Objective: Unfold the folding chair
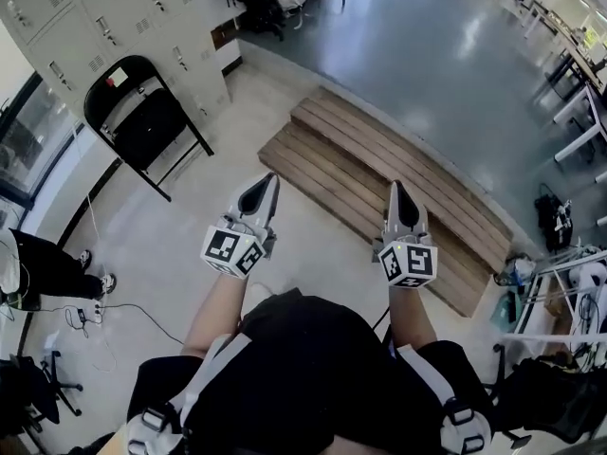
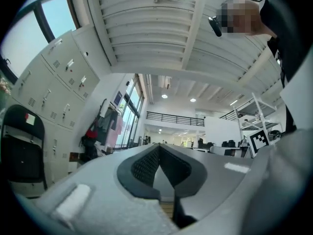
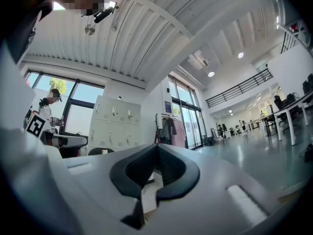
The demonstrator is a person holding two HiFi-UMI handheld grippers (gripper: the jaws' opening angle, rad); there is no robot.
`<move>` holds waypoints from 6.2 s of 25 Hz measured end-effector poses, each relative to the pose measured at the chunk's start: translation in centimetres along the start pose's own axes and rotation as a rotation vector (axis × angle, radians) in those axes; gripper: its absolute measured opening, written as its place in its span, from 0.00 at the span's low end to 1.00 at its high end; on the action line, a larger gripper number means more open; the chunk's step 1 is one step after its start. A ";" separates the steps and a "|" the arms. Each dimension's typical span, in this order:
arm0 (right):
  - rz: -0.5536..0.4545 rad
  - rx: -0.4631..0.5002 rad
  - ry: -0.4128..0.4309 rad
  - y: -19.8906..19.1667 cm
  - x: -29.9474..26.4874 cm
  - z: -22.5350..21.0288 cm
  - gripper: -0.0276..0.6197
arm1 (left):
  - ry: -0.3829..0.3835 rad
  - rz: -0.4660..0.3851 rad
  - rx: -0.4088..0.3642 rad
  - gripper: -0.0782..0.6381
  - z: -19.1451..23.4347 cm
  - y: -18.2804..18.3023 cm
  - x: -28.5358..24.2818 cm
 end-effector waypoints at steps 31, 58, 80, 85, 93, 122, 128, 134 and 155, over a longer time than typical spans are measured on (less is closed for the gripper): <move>0.028 -0.217 0.664 -9.3 -21.1 36.9 0.05 | 0.652 -0.137 -0.328 0.11 24.8 13.7 24.6; 0.079 -0.345 0.882 -18.8 -45.1 48.2 0.05 | 0.928 -0.190 -0.432 0.12 42.7 15.5 19.0; 0.189 -0.369 0.910 -24.7 -53.3 51.9 0.05 | 1.035 -0.179 -0.425 0.12 50.3 14.3 17.0; 0.184 -0.341 0.859 -24.9 -55.5 53.8 0.05 | 0.972 -0.191 -0.420 0.12 54.8 15.1 17.0; 0.200 -0.322 0.836 -26.5 -58.2 60.0 0.05 | 0.944 -0.162 -0.412 0.12 61.7 16.7 19.2; 0.408 -0.233 0.687 -37.9 -64.9 69.9 0.05 | 0.882 -0.029 -0.364 0.12 81.2 15.3 21.9; 0.455 -0.250 0.709 -40.7 -67.9 73.2 0.05 | 0.900 0.017 -0.329 0.12 85.5 14.2 21.2; 0.521 -0.253 0.708 -43.5 -69.6 74.8 0.05 | 0.924 0.056 -0.308 0.12 88.9 13.3 21.8; 0.723 -0.326 0.690 -49.1 -71.3 75.5 0.05 | 0.792 0.493 -0.197 0.39 103.4 6.1 20.4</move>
Point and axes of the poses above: the fingertips, and each gripper's own axes: x backward along the fingers, z to its left, y out of its top, the point moved 5 cm from there along x, backward along the fingers, and after that the axes turned 11 degrees about -z, right-handed, at the moved point
